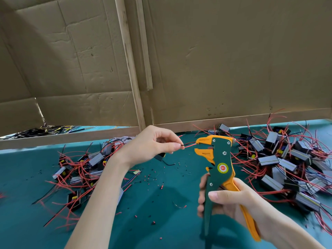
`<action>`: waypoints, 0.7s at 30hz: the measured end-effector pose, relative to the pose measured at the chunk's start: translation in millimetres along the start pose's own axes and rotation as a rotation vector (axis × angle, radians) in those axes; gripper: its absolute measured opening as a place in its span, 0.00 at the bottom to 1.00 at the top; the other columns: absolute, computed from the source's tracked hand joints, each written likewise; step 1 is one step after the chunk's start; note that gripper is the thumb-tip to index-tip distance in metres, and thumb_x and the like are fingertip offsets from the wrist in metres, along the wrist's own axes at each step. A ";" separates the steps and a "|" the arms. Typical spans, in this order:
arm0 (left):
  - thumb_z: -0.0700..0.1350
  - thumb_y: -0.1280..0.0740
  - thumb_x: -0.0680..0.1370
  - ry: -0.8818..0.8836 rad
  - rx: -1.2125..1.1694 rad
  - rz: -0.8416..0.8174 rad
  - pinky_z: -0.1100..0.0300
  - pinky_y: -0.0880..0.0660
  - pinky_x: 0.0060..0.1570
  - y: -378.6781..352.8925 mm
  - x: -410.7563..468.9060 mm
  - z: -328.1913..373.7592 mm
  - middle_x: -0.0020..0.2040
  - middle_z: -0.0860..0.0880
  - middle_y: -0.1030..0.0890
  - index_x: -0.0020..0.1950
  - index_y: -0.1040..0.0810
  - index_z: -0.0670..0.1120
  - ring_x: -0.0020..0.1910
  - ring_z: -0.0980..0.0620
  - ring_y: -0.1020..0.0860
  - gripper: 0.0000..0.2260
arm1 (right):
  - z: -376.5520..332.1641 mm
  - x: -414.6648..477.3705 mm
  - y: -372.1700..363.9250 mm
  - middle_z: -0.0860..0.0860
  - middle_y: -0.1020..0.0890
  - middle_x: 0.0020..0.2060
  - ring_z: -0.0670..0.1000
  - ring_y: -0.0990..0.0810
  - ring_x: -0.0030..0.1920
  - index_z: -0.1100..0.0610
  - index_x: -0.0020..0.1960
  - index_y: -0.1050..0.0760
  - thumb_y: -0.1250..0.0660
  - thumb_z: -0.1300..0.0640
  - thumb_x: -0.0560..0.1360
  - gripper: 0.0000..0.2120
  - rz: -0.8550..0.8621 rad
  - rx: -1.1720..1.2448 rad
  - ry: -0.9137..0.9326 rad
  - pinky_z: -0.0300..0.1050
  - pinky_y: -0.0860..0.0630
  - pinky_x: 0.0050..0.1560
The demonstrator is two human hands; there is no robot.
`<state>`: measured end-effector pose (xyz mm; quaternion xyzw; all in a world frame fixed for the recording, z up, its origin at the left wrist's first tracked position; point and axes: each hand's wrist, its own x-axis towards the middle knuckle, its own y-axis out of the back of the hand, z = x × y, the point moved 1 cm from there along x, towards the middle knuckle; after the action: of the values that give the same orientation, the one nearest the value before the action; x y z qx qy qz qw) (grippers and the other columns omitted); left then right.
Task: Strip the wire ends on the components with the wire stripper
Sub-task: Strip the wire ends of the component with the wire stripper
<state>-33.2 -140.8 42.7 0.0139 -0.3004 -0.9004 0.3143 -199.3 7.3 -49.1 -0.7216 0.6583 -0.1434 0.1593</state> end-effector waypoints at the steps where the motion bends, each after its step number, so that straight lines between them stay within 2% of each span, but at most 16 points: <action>1: 0.40 0.30 0.76 -0.001 0.009 0.014 0.72 0.28 0.38 0.6 0.0 0.6 0.36 0.54 0.17 0.42 0.17 0.49 0.36 0.62 0.23 0.06 | 0.4 1.0 1.5 0.67 0.22 0.37 0.66 0.20 0.37 0.66 0.45 0.21 0.22 0.64 0.56 0.19 0.017 0.029 0.002 0.60 0.21 0.42; 5: 0.40 0.30 0.76 -0.080 0.071 0.169 0.75 0.33 0.32 -6.8 4.6 10.5 0.32 0.60 0.20 0.42 0.17 0.48 0.30 0.65 0.27 0.05 | 2.0 4.1 10.4 0.67 0.22 0.38 0.66 0.20 0.38 0.65 0.45 0.20 0.23 0.64 0.56 0.18 0.096 0.076 0.019 0.60 0.20 0.42; 8: 0.40 0.29 0.75 -0.204 0.087 0.299 0.65 0.33 0.35 -27.7 19.6 25.2 0.31 0.58 0.21 0.42 0.17 0.49 0.30 0.59 0.30 0.05 | 3.5 5.4 15.5 0.66 0.21 0.39 0.65 0.19 0.40 0.63 0.44 0.18 0.22 0.63 0.56 0.17 0.141 0.075 0.001 0.59 0.20 0.44; 10: 0.39 0.29 0.75 -0.280 0.071 0.398 0.65 0.31 0.38 -49.9 36.9 36.6 0.35 0.58 0.20 0.44 0.16 0.47 0.33 0.60 0.28 0.04 | 5.6 6.4 18.7 0.66 0.21 0.39 0.66 0.19 0.40 0.64 0.44 0.19 0.23 0.64 0.56 0.17 0.172 0.085 -0.027 0.59 0.20 0.43; 12: 0.38 0.30 0.75 -0.309 0.002 0.472 0.64 0.26 0.42 -78.5 58.5 48.1 0.41 0.51 0.18 0.46 0.16 0.43 0.37 0.58 0.23 0.03 | 8.0 7.0 21.7 0.67 0.21 0.39 0.65 0.19 0.40 0.66 0.46 0.21 0.25 0.66 0.58 0.17 0.195 0.103 -0.055 0.59 0.19 0.42; 13: 0.37 0.30 0.76 -0.314 -0.036 0.483 0.61 0.23 0.44 -93.9 68.6 53.7 0.43 0.47 0.17 0.47 0.17 0.41 0.39 0.55 0.22 0.03 | 8.3 7.3 22.0 0.67 0.21 0.40 0.65 0.19 0.40 0.67 0.48 0.22 0.27 0.69 0.60 0.17 0.199 0.096 -0.067 0.59 0.19 0.42; 15: 0.35 0.32 0.76 -0.316 -0.062 0.431 0.56 0.22 0.50 -122.6 85.1 62.5 0.47 0.42 0.17 0.50 0.18 0.38 0.43 0.51 0.21 0.05 | 7.9 7.4 22.2 0.67 0.19 0.42 0.64 0.18 0.40 0.69 0.49 0.21 0.29 0.72 0.59 0.19 0.194 0.072 -0.079 0.57 0.19 0.41; 17: 0.35 0.34 0.77 -0.293 -0.001 0.228 0.56 0.26 0.58 -143.5 93.8 68.7 0.57 0.40 0.20 0.60 0.21 0.39 0.53 0.47 0.22 0.12 | 6.5 7.2 21.6 0.65 0.17 0.43 0.62 0.16 0.40 0.66 0.46 0.18 0.30 0.71 0.58 0.15 0.188 0.066 -0.076 0.55 0.19 0.39; 19: 0.37 0.34 0.78 -0.274 0.105 0.009 0.53 0.32 0.66 -155.0 94.8 67.9 0.67 0.39 0.27 0.67 0.25 0.44 0.66 0.44 0.28 0.17 | 4.3 6.2 22.8 0.65 0.17 0.45 0.61 0.16 0.40 0.63 0.44 0.18 0.31 0.70 0.58 0.16 0.180 0.078 -0.072 0.55 0.18 0.39; 21: 0.40 0.34 0.79 -0.268 0.150 -0.068 0.53 0.33 0.68 -154.8 87.0 61.4 0.70 0.40 0.30 0.68 0.26 0.45 0.69 0.45 0.31 0.17 | 3.9 7.6 24.5 0.65 0.18 0.43 0.61 0.17 0.39 0.64 0.44 0.18 0.32 0.70 0.57 0.16 0.190 0.099 -0.079 0.54 0.18 0.37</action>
<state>-202.4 -61.8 22.2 -0.0728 -0.4056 -0.8793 0.2389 -219.1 -2.2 -62.8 -0.6523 0.7091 -0.1313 0.2333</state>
